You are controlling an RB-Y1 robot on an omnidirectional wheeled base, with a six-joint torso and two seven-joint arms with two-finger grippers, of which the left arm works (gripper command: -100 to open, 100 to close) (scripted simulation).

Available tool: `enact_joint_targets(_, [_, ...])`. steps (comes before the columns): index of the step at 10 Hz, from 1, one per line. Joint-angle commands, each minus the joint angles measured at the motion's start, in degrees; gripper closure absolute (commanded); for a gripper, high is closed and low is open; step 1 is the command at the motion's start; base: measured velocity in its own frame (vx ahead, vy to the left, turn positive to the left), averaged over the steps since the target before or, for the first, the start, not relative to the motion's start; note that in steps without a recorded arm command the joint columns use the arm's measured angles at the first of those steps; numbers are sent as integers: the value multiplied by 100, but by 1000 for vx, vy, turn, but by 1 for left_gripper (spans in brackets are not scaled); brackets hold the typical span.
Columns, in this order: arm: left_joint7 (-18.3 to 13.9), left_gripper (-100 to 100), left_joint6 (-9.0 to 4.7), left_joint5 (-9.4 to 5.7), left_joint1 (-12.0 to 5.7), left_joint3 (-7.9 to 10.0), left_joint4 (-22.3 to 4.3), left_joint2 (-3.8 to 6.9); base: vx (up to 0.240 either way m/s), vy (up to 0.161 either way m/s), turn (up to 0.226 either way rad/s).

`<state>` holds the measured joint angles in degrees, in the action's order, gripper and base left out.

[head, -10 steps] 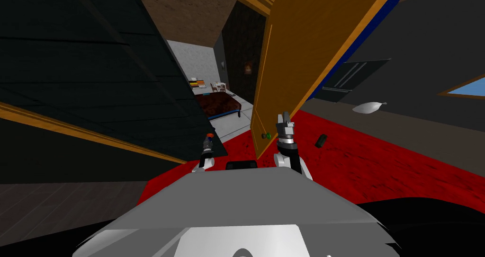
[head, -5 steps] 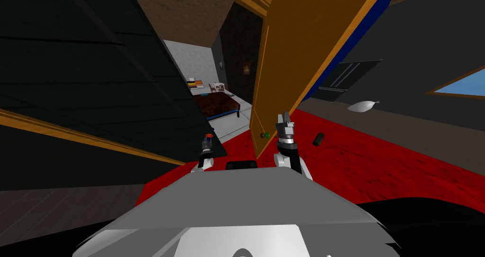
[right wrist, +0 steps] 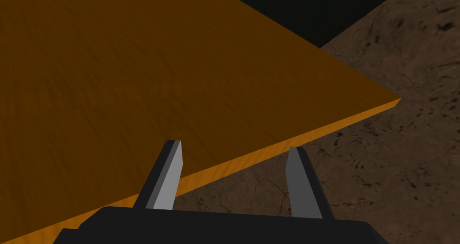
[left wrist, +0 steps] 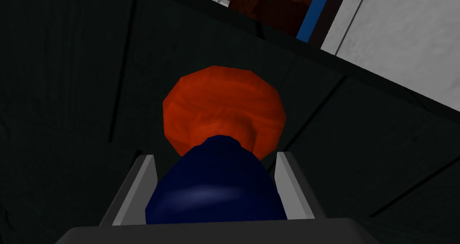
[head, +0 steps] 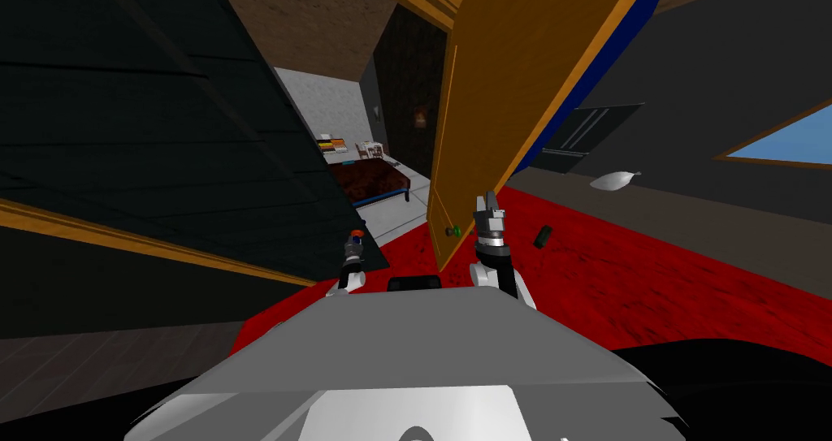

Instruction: Pull the door open

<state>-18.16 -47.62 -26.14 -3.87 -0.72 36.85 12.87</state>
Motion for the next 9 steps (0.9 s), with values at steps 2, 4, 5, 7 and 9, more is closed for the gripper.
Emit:
enact_joint_targets(2, [-359, 100, -4, -39, -3, 4, -16, 25, 1, -1, -42])
enact_joint_targets(4, [-713, 100, -14, -82, 1, 8, -32, 59, 6, -1, -43])
enact_joint_targets(5, [-780, 100, -14, -82, 1, 8, -32, 59, 7, 0, -25])
enact_joint_targets(7, [-1138, 100, -23, -125, 5, 12, -49, 93, 10, 0, -48])
enact_joint_targets(9, [-1410, 100, -28, -146, 7, 15, -57, 110, 9, 2, -28])
